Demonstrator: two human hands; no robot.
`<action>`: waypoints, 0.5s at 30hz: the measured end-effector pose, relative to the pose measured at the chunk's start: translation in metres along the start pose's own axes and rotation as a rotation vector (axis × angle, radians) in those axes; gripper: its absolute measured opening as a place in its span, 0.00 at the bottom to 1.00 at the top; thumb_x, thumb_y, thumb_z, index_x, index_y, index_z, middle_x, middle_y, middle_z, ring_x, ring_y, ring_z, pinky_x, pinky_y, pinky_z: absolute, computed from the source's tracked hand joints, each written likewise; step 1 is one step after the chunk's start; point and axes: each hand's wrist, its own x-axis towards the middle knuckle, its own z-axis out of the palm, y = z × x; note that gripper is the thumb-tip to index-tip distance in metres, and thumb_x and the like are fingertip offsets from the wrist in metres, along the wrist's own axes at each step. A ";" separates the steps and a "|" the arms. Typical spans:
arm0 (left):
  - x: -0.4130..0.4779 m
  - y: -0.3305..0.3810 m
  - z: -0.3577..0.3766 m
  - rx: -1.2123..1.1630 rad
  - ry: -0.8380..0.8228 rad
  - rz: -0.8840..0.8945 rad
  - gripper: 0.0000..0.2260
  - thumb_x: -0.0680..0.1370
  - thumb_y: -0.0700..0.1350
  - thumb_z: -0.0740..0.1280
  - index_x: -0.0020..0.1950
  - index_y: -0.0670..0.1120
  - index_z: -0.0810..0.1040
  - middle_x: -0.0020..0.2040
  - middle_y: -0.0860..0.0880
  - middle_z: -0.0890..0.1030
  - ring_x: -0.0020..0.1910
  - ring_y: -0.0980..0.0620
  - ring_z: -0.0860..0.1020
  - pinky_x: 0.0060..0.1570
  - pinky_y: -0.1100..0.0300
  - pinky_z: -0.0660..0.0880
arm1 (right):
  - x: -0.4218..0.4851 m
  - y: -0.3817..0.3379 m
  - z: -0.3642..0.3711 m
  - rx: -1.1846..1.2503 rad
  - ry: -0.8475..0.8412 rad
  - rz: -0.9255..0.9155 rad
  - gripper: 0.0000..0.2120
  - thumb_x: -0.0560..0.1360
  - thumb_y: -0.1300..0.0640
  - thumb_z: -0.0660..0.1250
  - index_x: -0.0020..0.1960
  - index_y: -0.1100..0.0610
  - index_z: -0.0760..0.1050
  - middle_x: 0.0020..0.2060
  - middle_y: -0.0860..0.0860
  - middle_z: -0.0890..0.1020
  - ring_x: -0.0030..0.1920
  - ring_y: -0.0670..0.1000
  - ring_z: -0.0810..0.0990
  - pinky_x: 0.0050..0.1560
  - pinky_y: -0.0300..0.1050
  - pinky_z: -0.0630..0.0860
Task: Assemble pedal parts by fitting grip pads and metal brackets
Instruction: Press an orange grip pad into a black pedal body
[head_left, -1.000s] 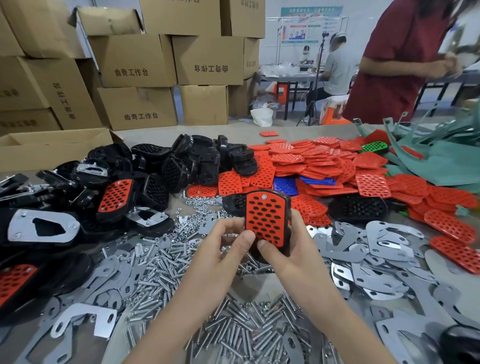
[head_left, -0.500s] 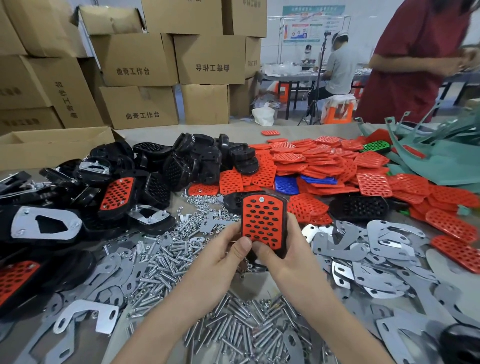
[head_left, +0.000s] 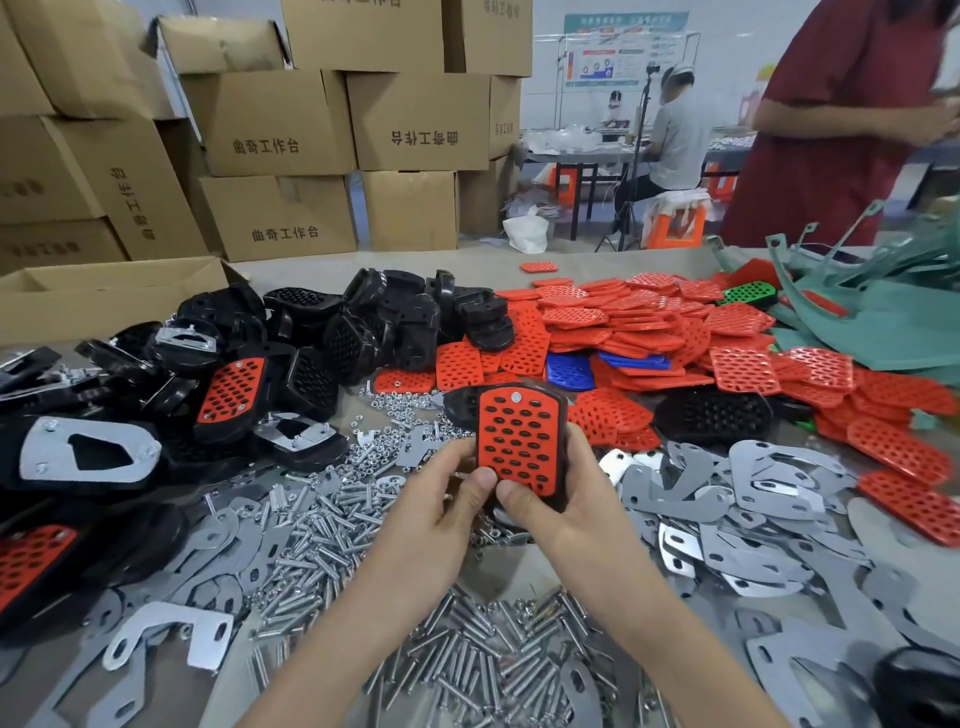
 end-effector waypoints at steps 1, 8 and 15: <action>0.000 0.000 -0.001 0.028 0.024 0.017 0.09 0.83 0.51 0.62 0.61 0.59 0.78 0.53 0.60 0.84 0.52 0.61 0.81 0.52 0.63 0.76 | 0.002 0.000 -0.001 -0.006 0.019 -0.005 0.15 0.75 0.57 0.71 0.55 0.39 0.76 0.52 0.45 0.86 0.53 0.45 0.86 0.52 0.38 0.81; 0.000 -0.007 -0.019 0.737 0.081 0.097 0.21 0.81 0.62 0.50 0.68 0.57 0.72 0.58 0.64 0.74 0.57 0.66 0.71 0.57 0.71 0.66 | 0.008 0.001 -0.013 0.030 0.128 0.027 0.17 0.69 0.50 0.75 0.52 0.34 0.76 0.50 0.45 0.87 0.52 0.48 0.86 0.57 0.53 0.82; 0.005 -0.012 -0.006 1.058 -0.126 0.017 0.22 0.84 0.61 0.49 0.75 0.58 0.66 0.65 0.57 0.71 0.65 0.54 0.65 0.65 0.55 0.62 | 0.006 -0.002 -0.019 0.056 0.149 0.082 0.20 0.76 0.59 0.75 0.60 0.40 0.73 0.51 0.42 0.87 0.52 0.46 0.86 0.56 0.47 0.80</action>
